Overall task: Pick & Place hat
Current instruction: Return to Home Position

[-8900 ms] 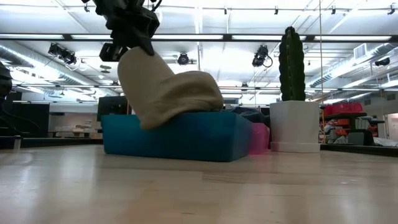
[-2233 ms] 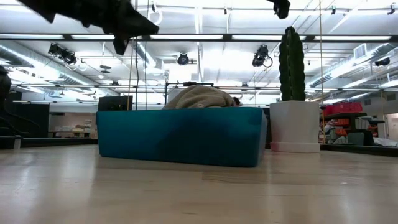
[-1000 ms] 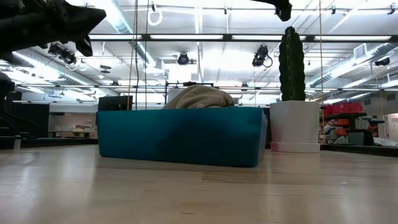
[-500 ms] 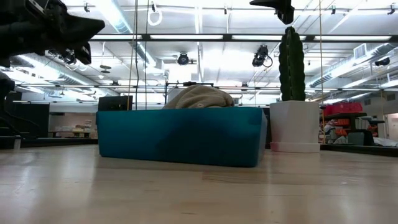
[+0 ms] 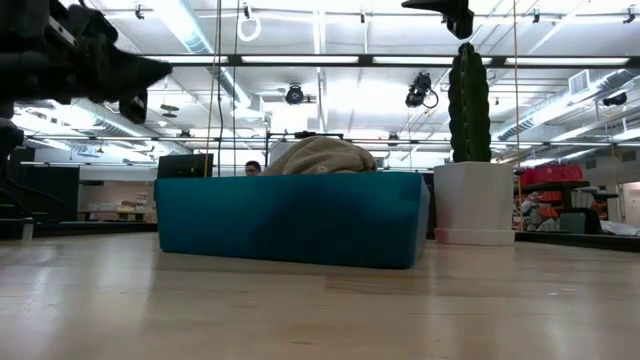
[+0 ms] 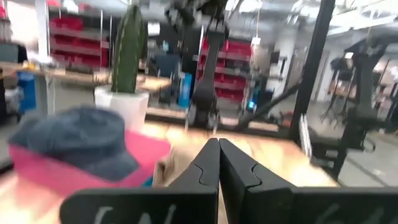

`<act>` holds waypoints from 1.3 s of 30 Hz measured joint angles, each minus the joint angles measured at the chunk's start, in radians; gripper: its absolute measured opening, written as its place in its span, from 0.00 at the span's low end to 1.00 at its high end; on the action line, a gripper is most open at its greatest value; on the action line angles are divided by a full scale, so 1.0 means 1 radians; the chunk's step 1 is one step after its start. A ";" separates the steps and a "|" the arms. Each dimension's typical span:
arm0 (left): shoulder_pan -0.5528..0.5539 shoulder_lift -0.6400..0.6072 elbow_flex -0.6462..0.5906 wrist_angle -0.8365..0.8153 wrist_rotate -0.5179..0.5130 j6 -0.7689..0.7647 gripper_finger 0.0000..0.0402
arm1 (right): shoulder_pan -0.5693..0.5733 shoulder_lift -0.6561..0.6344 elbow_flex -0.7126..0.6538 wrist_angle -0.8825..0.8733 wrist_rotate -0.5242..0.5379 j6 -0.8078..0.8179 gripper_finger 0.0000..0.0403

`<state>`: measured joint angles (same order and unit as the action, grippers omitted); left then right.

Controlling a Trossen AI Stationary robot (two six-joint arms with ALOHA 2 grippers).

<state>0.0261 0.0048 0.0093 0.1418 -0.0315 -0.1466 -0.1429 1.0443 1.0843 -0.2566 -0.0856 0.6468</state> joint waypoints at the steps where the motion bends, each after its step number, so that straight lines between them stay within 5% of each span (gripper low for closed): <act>1: 0.000 0.000 0.000 -0.026 0.000 -0.005 0.01 | 0.000 0.000 0.000 0.000 0.000 0.000 0.66; 18: 0.000 0.002 0.000 -0.127 0.021 -0.067 0.01 | 0.000 0.000 0.000 -0.053 -0.002 -0.017 0.64; 22: 0.000 0.002 0.000 -0.126 0.022 -0.108 0.01 | 0.000 -0.006 0.000 -0.087 -0.042 -0.034 0.49; 28: 0.000 0.002 -0.002 -0.103 0.031 -0.105 0.01 | 0.000 -0.036 0.000 -0.274 -0.088 -0.117 0.06; 39: 0.000 0.002 -0.002 -0.096 0.028 -0.104 0.01 | 0.036 -0.192 -0.135 -0.274 -0.073 -0.125 0.01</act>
<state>0.0261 0.0063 0.0078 0.0453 -0.0032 -0.2505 -0.1071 0.8522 0.9493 -0.5306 -0.1585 0.5217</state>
